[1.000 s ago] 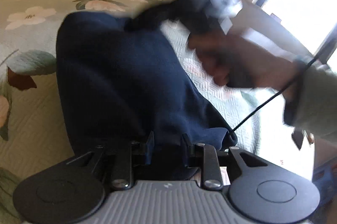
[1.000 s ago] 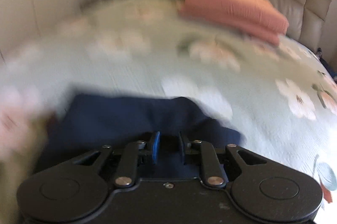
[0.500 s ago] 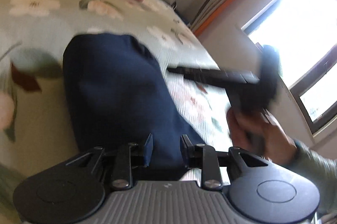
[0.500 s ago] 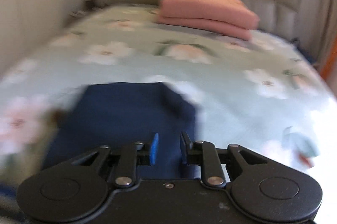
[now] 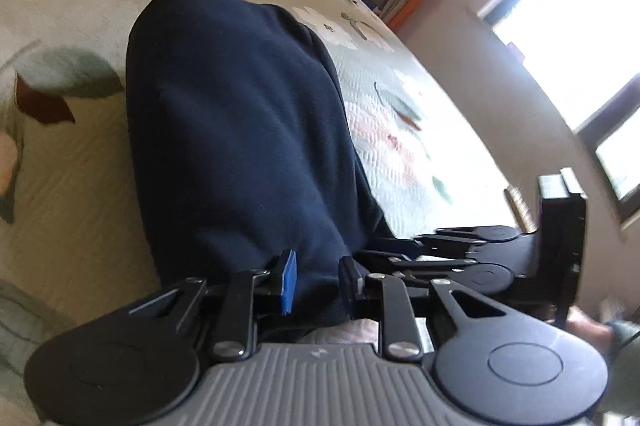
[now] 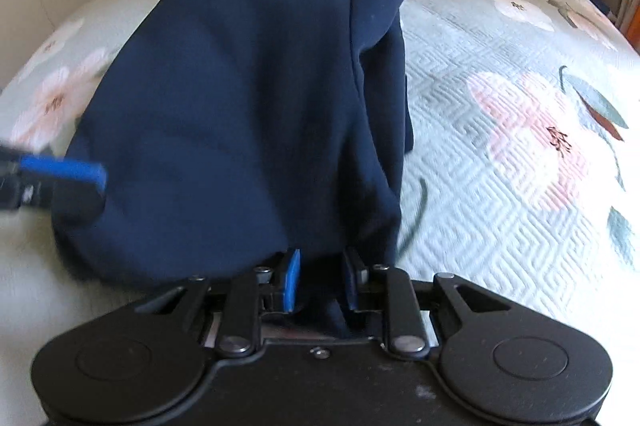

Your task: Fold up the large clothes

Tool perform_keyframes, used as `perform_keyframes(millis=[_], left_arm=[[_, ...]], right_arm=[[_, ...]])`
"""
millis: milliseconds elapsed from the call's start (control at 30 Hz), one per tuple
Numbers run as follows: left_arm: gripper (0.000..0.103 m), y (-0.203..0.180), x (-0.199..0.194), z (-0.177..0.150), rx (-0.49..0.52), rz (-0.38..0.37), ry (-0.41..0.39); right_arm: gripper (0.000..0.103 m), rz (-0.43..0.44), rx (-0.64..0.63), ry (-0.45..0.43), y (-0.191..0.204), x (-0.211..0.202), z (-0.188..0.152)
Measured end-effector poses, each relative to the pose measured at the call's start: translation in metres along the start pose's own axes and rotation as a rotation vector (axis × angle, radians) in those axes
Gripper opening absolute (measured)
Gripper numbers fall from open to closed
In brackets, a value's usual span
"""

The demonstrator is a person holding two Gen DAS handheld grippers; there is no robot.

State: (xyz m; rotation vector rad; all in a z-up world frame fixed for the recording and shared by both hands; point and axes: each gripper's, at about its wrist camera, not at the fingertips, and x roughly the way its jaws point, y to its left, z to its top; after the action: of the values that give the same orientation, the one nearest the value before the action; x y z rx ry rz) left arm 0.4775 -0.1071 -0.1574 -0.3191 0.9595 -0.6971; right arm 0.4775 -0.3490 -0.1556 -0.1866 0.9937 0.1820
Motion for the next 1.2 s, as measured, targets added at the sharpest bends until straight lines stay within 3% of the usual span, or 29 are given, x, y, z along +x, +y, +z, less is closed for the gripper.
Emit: perform_keyframes(millis=[100, 333, 367, 400, 467, 500, 533, 633, 800, 867, 1000, 1200], left_arm=[[0.026, -0.012, 0.000, -0.002, 0.077, 0.047, 0.010], [0.027, -0.019, -0.007, 0.009, 0.106, 0.080, 0.107], [0.027, -0.020, -0.010, 0.010, 0.112, 0.085, 0.120], [0.030, -0.021, -0.016, 0.011, 0.118, 0.090, 0.120], [0.050, -0.021, -0.029, 0.015, 0.107, 0.094, 0.079], [0.070, -0.020, -0.035, 0.018, 0.091, 0.102, 0.047], [0.081, -0.017, -0.040, 0.024, 0.071, 0.119, 0.008], [0.081, -0.006, -0.042, 0.038, 0.030, 0.161, -0.030], [0.081, 0.030, -0.018, 0.062, -0.101, 0.280, 0.025], [0.081, 0.047, -0.006, 0.067, -0.168, 0.270, 0.049], [0.081, 0.075, 0.003, 0.072, -0.326, 0.134, 0.025], [0.082, 0.095, 0.021, 0.073, -0.406, 0.058, -0.012]], right_arm=[[0.026, 0.000, 0.003, 0.013, 0.001, -0.005, -0.006], [0.029, 0.090, 0.139, 0.078, -0.034, -0.019, 0.006], [0.041, 0.086, 0.162, 0.078, -0.041, -0.022, 0.010], [0.045, 0.072, 0.182, 0.073, -0.049, -0.024, 0.015], [0.067, 0.060, 0.221, 0.017, -0.061, -0.036, 0.022], [0.076, 0.067, 0.244, -0.023, -0.067, -0.038, 0.029], [0.087, 0.080, 0.264, -0.058, -0.073, -0.038, 0.037], [0.090, 0.141, 0.303, -0.089, -0.086, -0.023, 0.062], [0.090, 0.239, 0.327, -0.081, -0.091, 0.007, 0.074], [0.090, 0.248, 0.345, -0.101, -0.087, 0.016, 0.073], [0.091, 0.263, 0.346, -0.130, -0.084, 0.025, 0.079], [0.095, 0.379, 0.466, -0.128, -0.101, 0.044, 0.079]])
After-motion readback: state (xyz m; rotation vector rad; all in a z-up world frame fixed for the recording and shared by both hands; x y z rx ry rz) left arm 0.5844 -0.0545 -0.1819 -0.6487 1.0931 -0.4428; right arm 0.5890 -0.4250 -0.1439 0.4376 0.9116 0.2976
